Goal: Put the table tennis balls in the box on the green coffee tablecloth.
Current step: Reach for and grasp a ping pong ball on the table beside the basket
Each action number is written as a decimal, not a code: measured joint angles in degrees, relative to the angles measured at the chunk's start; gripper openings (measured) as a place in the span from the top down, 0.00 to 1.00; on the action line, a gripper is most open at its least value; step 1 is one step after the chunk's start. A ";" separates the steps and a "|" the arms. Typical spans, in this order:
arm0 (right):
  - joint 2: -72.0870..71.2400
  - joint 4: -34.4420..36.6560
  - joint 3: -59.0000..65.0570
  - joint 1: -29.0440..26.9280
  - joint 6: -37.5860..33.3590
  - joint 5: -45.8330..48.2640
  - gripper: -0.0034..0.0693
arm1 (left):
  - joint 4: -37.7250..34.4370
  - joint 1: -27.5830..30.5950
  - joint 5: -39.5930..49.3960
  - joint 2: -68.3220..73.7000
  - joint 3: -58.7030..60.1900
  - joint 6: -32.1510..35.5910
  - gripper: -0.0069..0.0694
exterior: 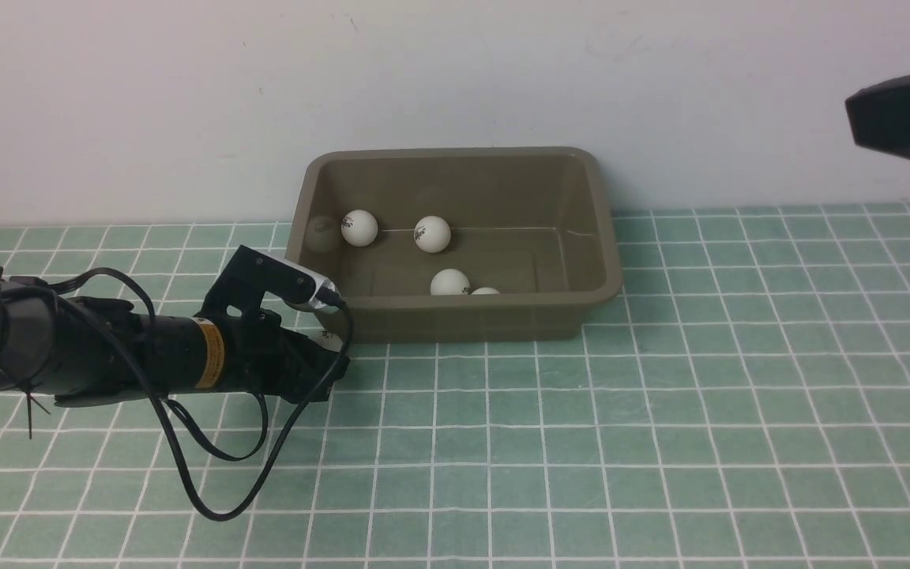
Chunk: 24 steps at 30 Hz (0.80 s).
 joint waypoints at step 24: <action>0.00 -0.22 0.00 0.00 -0.18 -0.86 0.29 | 26.03 0.00 -12.05 -18.23 0.05 -30.69 0.45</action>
